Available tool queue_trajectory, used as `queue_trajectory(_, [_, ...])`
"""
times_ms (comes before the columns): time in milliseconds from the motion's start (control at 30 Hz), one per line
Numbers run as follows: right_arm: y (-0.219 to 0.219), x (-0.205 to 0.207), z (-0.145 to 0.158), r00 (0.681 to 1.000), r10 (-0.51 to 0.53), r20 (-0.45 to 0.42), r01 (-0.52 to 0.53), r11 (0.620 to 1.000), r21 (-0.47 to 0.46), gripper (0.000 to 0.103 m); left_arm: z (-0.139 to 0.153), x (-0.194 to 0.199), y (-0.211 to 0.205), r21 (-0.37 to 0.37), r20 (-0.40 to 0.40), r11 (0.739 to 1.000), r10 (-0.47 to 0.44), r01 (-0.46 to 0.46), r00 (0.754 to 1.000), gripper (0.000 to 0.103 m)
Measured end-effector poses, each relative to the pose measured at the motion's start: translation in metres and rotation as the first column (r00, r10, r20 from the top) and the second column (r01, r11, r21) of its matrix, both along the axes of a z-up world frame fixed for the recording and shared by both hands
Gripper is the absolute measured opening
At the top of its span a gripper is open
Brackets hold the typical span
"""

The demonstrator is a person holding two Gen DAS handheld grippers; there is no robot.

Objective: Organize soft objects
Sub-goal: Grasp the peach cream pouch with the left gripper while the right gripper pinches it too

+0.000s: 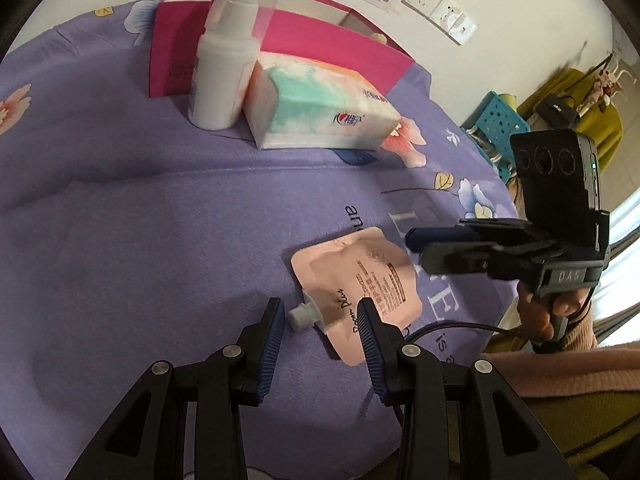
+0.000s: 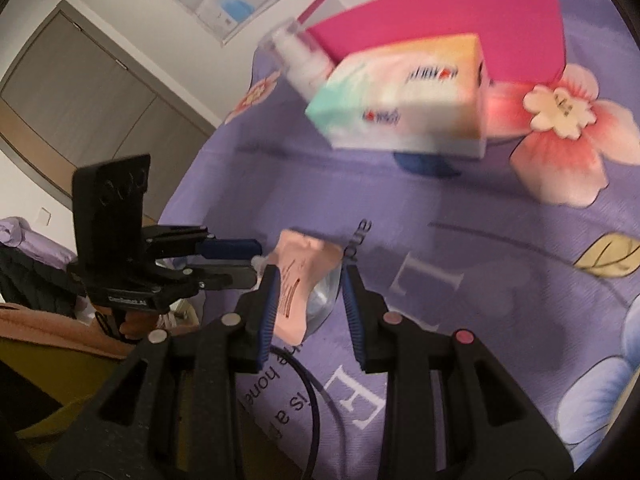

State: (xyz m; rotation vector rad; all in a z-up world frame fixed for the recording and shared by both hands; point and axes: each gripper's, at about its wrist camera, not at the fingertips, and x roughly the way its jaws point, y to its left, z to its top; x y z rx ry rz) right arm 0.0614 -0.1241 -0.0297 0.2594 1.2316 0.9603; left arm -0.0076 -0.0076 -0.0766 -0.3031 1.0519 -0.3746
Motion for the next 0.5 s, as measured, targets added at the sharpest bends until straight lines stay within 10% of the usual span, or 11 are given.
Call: queue_trajectory(500, [0.004, -0.006, -0.012, 0.999, -0.033, -0.001, 0.033, 0.999, -0.001, 0.019, 0.0, 0.009, -0.002, -0.023, -0.016, 0.999, 0.034, -0.035, 0.999, 0.035])
